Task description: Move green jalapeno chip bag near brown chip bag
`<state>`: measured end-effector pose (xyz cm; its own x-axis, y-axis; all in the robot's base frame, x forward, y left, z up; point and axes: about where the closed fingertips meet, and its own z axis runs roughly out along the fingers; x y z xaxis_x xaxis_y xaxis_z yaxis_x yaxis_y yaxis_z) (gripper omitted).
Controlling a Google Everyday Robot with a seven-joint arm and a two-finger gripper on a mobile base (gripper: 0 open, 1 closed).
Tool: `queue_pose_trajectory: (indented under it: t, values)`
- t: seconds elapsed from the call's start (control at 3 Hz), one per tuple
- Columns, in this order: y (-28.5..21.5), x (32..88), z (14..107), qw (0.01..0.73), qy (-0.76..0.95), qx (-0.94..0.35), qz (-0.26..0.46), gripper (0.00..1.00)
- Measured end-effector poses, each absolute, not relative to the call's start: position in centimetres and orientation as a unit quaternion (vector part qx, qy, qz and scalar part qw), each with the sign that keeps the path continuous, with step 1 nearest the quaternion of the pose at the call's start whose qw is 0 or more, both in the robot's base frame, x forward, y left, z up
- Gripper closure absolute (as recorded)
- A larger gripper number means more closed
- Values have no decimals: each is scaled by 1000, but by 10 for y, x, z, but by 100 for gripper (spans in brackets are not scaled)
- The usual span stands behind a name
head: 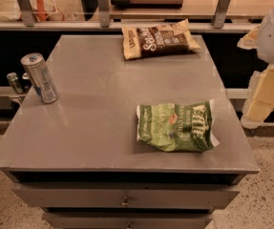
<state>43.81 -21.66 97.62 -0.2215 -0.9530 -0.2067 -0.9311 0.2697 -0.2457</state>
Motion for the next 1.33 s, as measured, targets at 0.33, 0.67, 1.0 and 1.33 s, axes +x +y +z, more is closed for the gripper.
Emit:
queue_pose_trajectory:
  t: [0.33,0.67,1.0,1.33]
  values:
    - [-217,438,976,159,781,-603,-34,0]
    - [-216,439,976,168,780,-603,-26,0]
    - [-204,443,962,190,773,-604,24,0]
    - [-179,447,930,216,765,-597,106,0]
